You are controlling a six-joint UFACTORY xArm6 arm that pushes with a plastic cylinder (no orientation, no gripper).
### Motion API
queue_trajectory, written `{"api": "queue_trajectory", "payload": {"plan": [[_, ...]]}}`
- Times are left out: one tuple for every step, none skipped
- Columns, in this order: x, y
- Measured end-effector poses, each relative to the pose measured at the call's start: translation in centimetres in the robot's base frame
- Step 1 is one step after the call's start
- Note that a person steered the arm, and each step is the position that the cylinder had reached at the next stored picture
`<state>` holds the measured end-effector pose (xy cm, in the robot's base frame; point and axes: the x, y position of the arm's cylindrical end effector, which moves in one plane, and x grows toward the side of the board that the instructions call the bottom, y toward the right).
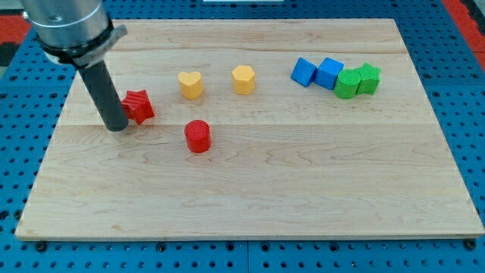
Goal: Place yellow blocks and red blocks in a horizontal line
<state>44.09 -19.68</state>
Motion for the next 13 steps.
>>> {"api": "queue_trajectory", "payload": {"plan": [[0.6,0.0],[3.8,1.8],[0.6,3.2],[-3.8,2.7],[-3.2,6.7],[-4.0,11.4],[-5.7,11.5],[-2.5,9.3],[-2.0,2.8],[-3.1,0.5],[-5.9,1.2],[-4.7,1.9],[-3.0,12.8]]}}
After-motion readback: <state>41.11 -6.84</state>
